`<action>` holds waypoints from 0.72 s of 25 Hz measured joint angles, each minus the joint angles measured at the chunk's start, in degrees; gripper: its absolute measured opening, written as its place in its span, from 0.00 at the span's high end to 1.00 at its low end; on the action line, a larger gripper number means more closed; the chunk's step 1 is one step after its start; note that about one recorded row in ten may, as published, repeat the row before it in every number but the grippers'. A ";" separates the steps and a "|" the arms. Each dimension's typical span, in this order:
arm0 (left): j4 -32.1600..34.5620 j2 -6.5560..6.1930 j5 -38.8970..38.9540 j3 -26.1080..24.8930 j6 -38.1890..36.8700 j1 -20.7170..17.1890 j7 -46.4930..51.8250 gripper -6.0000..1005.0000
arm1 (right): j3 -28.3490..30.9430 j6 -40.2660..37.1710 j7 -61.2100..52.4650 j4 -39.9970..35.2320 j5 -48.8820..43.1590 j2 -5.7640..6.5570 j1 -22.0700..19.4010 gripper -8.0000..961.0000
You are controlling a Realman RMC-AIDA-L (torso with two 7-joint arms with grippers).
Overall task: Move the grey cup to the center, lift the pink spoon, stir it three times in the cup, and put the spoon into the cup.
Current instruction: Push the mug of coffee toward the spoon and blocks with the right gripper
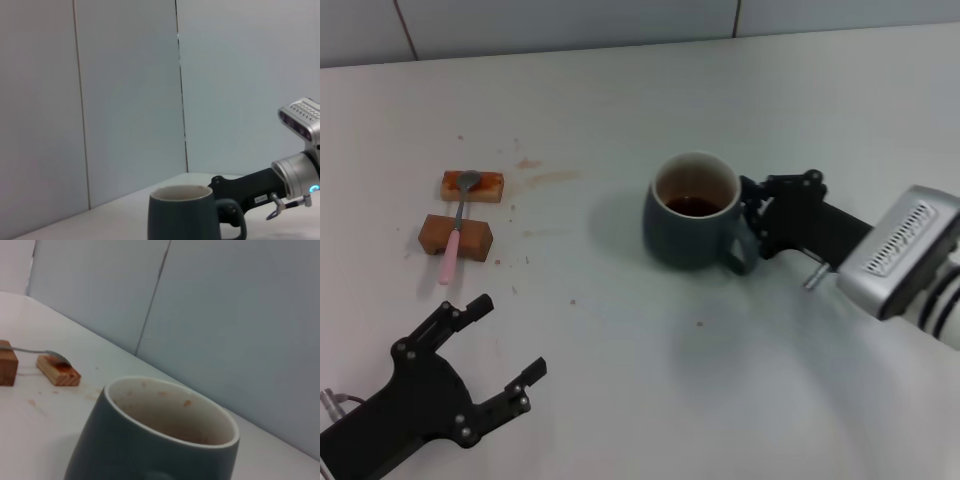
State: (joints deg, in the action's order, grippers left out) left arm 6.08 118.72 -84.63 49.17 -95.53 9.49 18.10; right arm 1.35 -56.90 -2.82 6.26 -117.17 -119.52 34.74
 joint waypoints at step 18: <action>0.42 -0.25 0.03 -0.65 -1.17 -0.88 0.00 0.18 | -0.45 5.53 0.01 7.74 -0.41 -0.11 6.58 0.94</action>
State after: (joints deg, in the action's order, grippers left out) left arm 6.51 118.47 -84.60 48.52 -96.69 8.61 18.11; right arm 0.90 -51.37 -2.81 14.01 -117.58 -119.62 41.32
